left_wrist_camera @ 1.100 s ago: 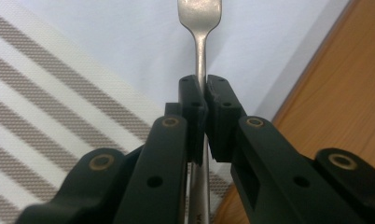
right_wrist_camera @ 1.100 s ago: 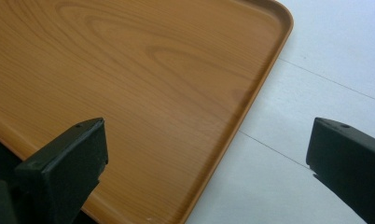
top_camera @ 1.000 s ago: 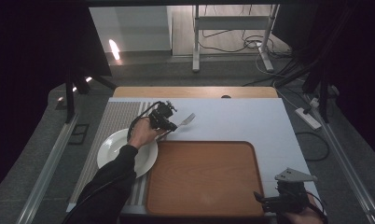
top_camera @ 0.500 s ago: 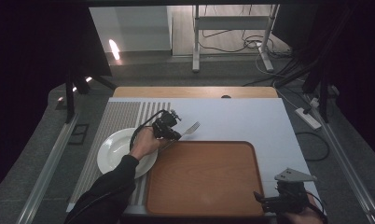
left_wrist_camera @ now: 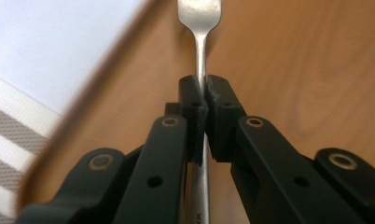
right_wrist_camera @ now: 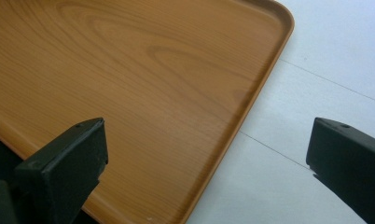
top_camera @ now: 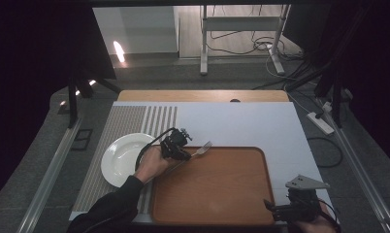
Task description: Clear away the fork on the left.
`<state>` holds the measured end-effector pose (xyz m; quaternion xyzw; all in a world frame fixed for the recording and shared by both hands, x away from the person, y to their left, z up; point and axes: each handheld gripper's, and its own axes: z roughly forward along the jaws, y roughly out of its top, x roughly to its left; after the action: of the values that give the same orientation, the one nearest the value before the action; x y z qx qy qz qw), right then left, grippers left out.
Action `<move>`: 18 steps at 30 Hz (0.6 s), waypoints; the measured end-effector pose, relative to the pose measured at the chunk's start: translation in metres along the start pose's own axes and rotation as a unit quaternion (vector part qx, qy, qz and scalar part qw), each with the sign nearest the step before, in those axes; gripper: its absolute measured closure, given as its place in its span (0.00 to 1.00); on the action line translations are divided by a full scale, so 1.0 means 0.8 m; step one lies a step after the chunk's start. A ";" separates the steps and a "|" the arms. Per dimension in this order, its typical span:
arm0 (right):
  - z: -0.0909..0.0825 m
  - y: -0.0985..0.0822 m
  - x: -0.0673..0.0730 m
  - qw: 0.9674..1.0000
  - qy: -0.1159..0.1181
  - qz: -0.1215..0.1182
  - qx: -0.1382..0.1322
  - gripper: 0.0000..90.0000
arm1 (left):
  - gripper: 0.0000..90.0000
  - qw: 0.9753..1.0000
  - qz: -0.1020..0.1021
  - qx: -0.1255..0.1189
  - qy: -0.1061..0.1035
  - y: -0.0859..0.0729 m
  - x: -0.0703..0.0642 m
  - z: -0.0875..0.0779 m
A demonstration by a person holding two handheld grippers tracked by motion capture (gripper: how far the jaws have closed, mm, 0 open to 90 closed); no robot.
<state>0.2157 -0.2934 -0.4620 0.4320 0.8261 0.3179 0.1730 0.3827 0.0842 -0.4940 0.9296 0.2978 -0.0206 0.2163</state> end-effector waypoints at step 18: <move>0.000 0.000 0.001 1.000 0.004 -0.003 -0.001 0.00 | 0.95 1.000 -0.009 0.006 -0.013 -0.039 -0.055 -0.001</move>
<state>0.2155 -0.2928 -0.4618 0.4279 0.8279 0.3198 0.1709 0.3287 0.0835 -0.4978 0.9278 0.3029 -0.0367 0.2148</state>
